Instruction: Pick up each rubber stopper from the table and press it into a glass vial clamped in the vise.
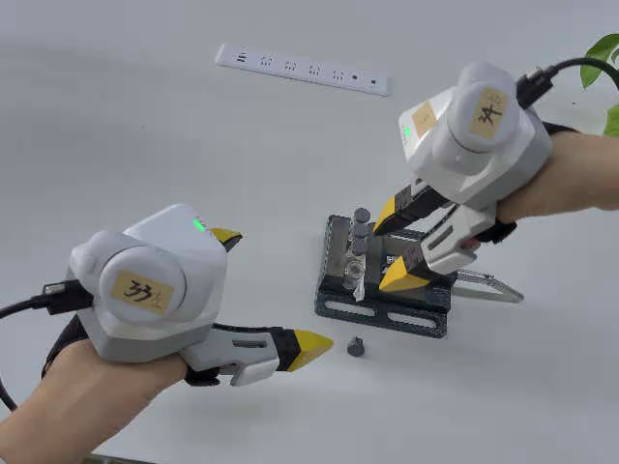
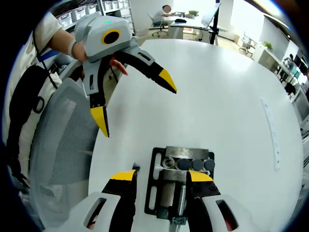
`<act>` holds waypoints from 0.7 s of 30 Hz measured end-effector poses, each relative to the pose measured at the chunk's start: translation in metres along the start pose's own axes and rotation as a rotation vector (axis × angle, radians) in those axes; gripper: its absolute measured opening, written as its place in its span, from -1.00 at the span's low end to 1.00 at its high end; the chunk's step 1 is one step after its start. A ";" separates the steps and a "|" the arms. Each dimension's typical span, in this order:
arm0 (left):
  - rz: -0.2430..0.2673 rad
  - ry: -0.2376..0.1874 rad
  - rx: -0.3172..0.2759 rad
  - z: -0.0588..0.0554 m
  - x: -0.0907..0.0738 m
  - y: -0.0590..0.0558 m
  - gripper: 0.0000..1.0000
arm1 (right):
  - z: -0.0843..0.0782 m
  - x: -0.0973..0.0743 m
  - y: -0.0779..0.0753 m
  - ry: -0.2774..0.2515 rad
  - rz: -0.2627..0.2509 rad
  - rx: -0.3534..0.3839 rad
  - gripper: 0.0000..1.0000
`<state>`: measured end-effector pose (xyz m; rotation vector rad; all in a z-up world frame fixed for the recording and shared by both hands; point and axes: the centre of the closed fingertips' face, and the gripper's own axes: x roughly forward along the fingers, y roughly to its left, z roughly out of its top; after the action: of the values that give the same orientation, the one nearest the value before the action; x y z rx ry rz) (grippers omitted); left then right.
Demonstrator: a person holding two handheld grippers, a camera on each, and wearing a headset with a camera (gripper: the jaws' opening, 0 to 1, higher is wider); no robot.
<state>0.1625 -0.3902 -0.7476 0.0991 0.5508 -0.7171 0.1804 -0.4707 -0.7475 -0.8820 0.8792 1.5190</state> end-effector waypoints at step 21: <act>-0.011 -0.014 0.072 0.014 -0.008 0.002 0.85 | -0.023 0.010 0.040 -0.160 -0.102 0.191 0.36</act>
<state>0.1653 -0.3879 -0.7321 0.1579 0.5132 -0.7484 0.1413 -0.4908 -0.7639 -0.6480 0.8338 1.3721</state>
